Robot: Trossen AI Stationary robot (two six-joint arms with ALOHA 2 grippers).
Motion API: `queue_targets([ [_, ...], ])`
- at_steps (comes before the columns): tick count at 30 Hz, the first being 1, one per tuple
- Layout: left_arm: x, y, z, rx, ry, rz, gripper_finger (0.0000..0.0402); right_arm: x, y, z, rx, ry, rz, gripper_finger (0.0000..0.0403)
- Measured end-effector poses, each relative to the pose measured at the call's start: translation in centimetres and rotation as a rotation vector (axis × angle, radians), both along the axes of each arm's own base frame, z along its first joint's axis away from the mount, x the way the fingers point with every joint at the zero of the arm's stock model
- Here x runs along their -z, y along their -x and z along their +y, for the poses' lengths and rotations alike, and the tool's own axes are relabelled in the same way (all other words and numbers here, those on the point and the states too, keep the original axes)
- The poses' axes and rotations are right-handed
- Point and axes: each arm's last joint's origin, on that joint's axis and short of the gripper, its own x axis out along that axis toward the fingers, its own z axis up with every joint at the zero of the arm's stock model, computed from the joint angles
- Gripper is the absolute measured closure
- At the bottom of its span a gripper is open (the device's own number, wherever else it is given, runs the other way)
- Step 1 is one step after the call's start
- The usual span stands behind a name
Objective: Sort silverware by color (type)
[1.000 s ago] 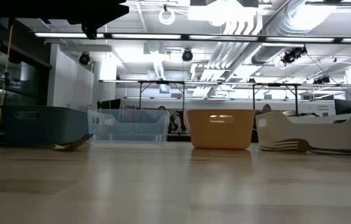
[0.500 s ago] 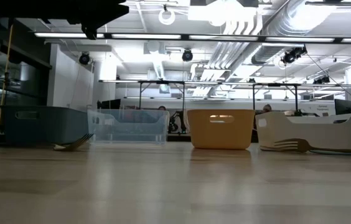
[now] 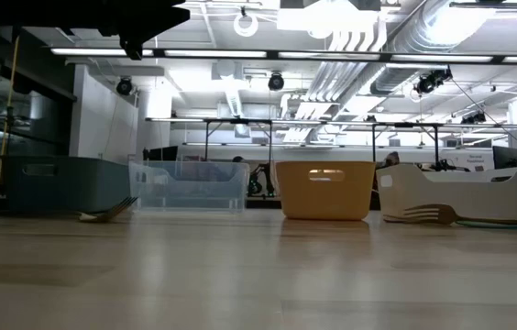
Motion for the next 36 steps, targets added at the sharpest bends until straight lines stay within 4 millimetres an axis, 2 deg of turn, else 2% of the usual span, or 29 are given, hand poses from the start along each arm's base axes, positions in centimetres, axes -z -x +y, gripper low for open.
queue_targets([
  [6, 0.0, 0.0, 0.0, 0.0, -0.001, 0.0, 0.0263, 0.1, 0.0, -0.8, -0.017, 0.098, -0.025, 0.0195],
  [16, 0.0, 0.0, 0.0, 0.0, -0.002, 0.0, 0.0263, -0.1, -2.5, -3.0, -0.123, 0.219, -0.111, 0.0195],
  [22, 0.0, 0.0, 0.0, 0.0, -0.002, 0.0, 0.0263, -2.0, -3.4, -3.0, -0.229, 0.201, -0.109, 0.0195],
  [26, 0.0, 0.0, 0.0, 0.0, -0.002, 0.0, 0.0263, -2.9, -3.2, -2.8, -0.258, 0.146, -0.116, 0.0195],
  [30, 0.0, 0.0, 0.0, 0.0, -0.002, 0.0, 0.0263, -2.6, -3.1, -2.9, -0.289, 0.126, -0.102, 0.0195],
  [36, 0.0, 0.0, 0.0, 0.0, -0.002, 0.0, 0.0263, -0.4, -3.2, -3.7, -0.293, 0.029, -0.098, 0.0195],
])
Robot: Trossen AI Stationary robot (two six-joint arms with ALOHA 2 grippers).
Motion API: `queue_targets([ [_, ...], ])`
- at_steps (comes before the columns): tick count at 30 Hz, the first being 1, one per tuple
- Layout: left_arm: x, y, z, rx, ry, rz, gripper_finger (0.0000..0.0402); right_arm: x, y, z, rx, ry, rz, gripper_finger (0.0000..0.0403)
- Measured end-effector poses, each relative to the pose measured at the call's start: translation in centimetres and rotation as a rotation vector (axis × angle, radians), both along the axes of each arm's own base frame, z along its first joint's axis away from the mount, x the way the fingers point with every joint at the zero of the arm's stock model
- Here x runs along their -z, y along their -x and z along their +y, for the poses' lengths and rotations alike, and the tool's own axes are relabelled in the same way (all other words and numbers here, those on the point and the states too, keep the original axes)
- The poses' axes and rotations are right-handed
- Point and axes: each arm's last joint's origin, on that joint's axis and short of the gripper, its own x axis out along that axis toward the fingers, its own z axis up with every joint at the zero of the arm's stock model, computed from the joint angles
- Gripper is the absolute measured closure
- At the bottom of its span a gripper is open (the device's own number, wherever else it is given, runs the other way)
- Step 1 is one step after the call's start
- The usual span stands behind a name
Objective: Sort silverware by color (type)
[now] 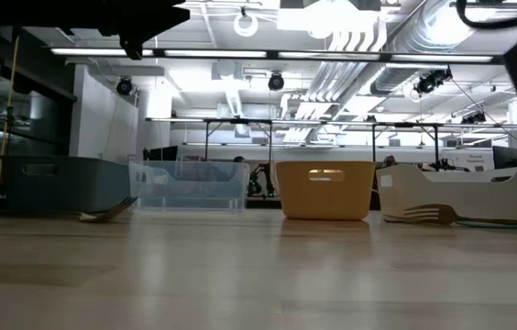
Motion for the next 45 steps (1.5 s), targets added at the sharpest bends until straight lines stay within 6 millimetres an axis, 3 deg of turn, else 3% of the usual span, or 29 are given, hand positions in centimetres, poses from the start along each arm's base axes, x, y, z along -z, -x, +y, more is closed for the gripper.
queue_targets([
  [5, 0.0, 0.0, 0.0, 0.0, 0.0, 0.0, 0.0263, 1.6, 0.2, -0.7, 0.004, -0.023, -0.018, 0.0195],
  [12, 0.0, 0.0, 0.0, 0.0, 0.0, 0.0, 0.0263, 2.3, 0.7, -1.2, 0.02, -0.02, -0.015, 0.0198],
  [16, 0.0, 0.0, 0.0, 0.0, 0.003, 0.0, 0.0263, 2.3, 0.6, -1.2, 0.023, -0.011, -0.026, 0.025],
  [20, 0.0, 0.0, 0.0, 0.0, 0.003, 0.0, 0.0263, 2.3, 0.4, -1.4, 0.026, -0.016, -0.019, 0.0357],
  [31, 0.0, 0.0, 0.0, 0.0, 0.0, 0.0, 0.0263, 0.9, 0.4, -3.5, 0.033, 0.043, -0.034, 0.0358],
  [36, 0.0, 0.0, 0.0, -0.001, 0.0, 0.0, 0.0263, -2.3, 0.4, -4.7, 0.067, 0.085, -0.204, 0.0358],
  [39, 0.0, 0.0, 0.0, -0.001, 0.0, 0.0, 0.0263, -4.4, -0.3, -5.2, 0.096, 0.136, -0.439, 0.0358],
  [45, 0.0, 0.0, 0.0, -0.001, 0.001, -0.002, 0.0263, -7.0, -4.3, -6.1, 0.036, 0.244, -0.848, 0.0358],
])
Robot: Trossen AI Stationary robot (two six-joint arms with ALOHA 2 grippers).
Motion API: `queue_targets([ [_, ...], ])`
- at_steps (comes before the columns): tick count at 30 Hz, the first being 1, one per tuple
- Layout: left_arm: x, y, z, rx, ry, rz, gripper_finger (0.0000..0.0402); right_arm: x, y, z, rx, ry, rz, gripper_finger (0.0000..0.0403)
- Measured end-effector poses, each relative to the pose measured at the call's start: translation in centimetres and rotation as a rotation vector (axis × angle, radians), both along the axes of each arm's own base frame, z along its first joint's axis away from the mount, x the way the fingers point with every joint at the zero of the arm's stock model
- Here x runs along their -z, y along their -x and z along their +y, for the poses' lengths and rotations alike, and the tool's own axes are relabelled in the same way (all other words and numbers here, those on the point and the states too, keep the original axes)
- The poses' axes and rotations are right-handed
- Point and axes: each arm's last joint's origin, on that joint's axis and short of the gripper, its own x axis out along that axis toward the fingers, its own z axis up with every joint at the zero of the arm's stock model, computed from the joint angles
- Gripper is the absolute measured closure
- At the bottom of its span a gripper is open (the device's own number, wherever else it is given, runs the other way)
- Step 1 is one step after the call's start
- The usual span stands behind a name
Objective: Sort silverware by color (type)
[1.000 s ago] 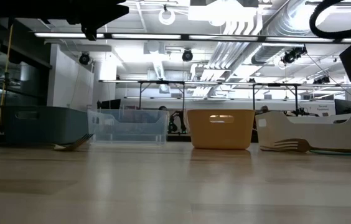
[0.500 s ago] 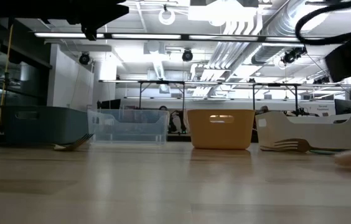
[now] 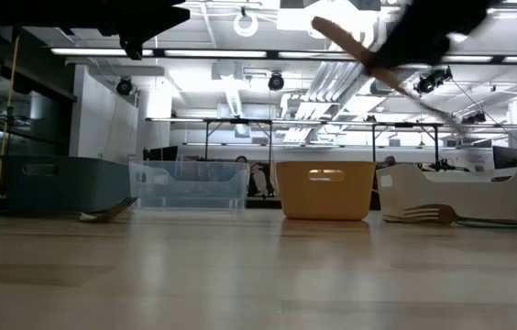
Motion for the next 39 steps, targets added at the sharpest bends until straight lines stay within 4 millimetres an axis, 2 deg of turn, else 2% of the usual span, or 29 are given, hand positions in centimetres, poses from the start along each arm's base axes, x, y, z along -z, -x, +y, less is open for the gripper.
queue_targets([
  [4, 0.0, 0.0, 0.0, 0.011, 0.019, -0.002, 0.0263, -1.0, -3.7, -1.7, -0.086, 0.069, -0.188, 0.0358],
  [8, 0.1, -0.1, -0.2, 0.059, -0.003, 0.001, 0.0263, -1.6, -7.0, -4.3, -0.192, 0.088, -0.366, 0.0358],
  [11, 0.1, -0.1, -0.2, 0.059, -0.005, 0.001, 0.0263, -1.4, -8.7, -6.1, -0.26, 0.1, -0.485, 0.0358],
  [14, 0.1, -0.1, -0.2, 0.059, -0.003, 0.001, 0.0263, -0.6, -9.9, -7.4, -0.301, 0.126, -0.531, 0.0358],
  [22, 1.4, -1.2, -0.5, 0.054, 0.009, 0.036, 0.0263, 1.4, -11.3, -9.0, -0.32, 0.165, -0.542, 0.0358],
  [32, 1.9, -2.4, -0.8, 0.05, 0.013, -0.031, 0.0263, 1.7, -11.3, -9.7, -0.306, 0.172, -0.507, 0.0358],
  [39, 2.1, -4.6, -1.1, 0.034, -0.004, 0.007, 0.0263, 1.8, -11.3, -9.7, -0.278, 0.147, -0.5, 0.0358],
])
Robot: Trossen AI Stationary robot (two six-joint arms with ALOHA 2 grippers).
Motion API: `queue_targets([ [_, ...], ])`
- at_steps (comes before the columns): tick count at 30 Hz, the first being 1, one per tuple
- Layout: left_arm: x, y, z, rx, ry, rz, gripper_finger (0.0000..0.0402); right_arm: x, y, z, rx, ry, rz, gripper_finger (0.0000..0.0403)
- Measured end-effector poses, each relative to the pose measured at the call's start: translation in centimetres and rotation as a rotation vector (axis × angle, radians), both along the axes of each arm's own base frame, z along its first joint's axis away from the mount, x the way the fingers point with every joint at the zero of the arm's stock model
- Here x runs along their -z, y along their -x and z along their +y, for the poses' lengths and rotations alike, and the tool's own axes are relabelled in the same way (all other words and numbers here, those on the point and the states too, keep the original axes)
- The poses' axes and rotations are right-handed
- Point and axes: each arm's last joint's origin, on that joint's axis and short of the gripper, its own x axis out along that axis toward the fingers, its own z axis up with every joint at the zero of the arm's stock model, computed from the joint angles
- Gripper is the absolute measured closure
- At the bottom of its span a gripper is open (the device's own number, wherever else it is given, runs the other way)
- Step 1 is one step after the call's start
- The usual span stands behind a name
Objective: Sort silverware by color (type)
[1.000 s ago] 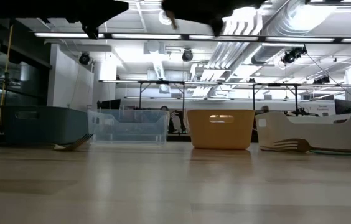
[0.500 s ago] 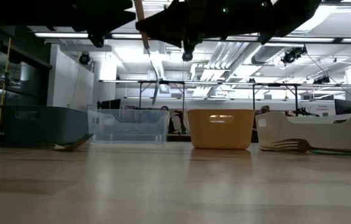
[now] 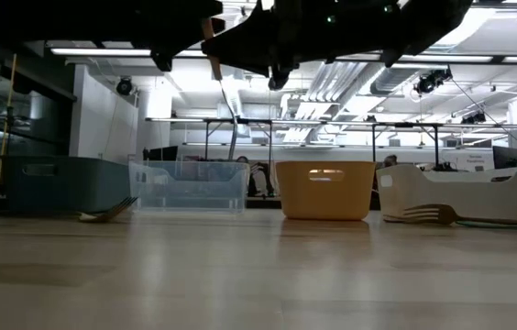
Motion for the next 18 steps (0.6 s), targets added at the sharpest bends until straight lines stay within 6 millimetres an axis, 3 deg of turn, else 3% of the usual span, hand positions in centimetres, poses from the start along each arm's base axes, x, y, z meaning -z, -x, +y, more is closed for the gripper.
queue_targets([
  [6, -0.33, -0.17, 0.24, -0.038, -0.002, -0.009, 0.0274, 0.0, 0.01, 0.04, 0.001, -0.002, 0.0, 0.0358],
  [10, -0.5, 0.01, 0.33, -0.054, -0.025, -0.001, 0.0328, 0.08, 0.04, 0.2, 0.001, -0.002, 0.008, 0.0358],
  [12, -0.44, 0.0, 0.41, -0.056, -0.026, 0.007, 0.0333, 0.14, 0.08, 0.42, -0.002, -0.002, 0.014, 0.0358],
  [18, -0.37, 0.28, 0.86, -0.08, -0.014, 0.064, 0.0333, 0.25, 0.17, 0.58, 0.0, 0.012, 0.034, 0.0277],
])
